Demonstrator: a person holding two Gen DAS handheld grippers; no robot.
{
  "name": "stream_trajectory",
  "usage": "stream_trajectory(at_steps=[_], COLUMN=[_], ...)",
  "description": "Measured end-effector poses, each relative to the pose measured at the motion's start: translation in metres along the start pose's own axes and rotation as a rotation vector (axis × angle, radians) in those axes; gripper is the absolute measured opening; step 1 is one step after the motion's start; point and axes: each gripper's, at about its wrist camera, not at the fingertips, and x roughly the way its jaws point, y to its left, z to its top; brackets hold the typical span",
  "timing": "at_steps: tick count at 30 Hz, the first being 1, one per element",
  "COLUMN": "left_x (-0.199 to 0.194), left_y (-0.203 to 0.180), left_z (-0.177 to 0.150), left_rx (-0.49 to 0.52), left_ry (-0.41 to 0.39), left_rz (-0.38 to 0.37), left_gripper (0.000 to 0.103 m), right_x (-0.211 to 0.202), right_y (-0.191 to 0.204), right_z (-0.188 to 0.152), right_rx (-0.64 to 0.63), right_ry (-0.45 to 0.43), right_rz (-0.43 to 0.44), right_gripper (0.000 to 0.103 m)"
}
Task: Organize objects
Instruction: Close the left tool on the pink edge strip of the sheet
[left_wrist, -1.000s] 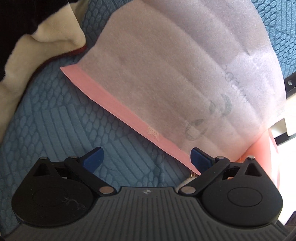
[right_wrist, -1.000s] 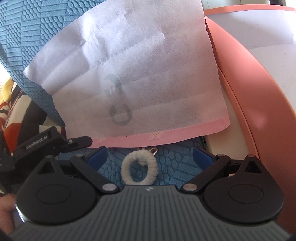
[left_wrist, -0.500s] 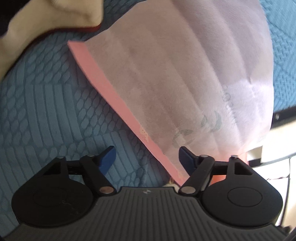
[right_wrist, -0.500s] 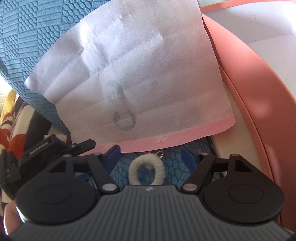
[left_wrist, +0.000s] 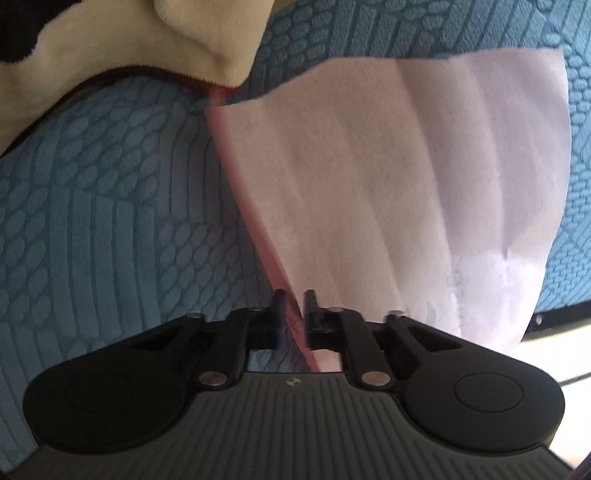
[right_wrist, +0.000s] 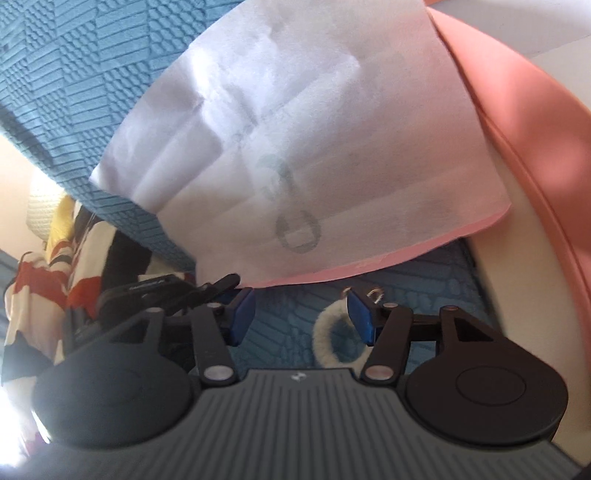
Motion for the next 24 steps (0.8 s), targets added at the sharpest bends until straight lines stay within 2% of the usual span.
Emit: stream_trajectory(at_steps=[3, 7, 12, 19, 24], left_x=[-0.01, -0.021, -0.037, -0.063, -0.084], left_y=[-0.003, -0.006, -0.012, -0.018, -0.016], left_z=[0.001, 0.0, -0.003, -0.012, -0.02], left_rx=[-0.02, -0.035, -0.042, -0.049, -0.044], left_ry=[-0.026, -0.038, -0.04, -0.063, -0.06], left_rz=[-0.016, -0.036, -0.058, -0.072, -0.082], left_gripper=[0.009, 0.007, 0.006, 0.005, 0.004], right_x=[0.002, 0.006, 0.015, 0.017, 0.007], right_y=[0.002, -0.002, 0.003, -0.004, -0.01], right_z=[-0.003, -0.004, -0.009, -0.015, -0.019], right_rx=[0.004, 0.079, 0.108, 0.184, 0.226], right_ry=[-0.014, -0.021, -0.002, -0.015, -0.075], right_rz=[0.018, 0.032, 0.076, 0.04, 0.041], right_gripper=[0.06, 0.06, 0.061, 0.06, 0.06])
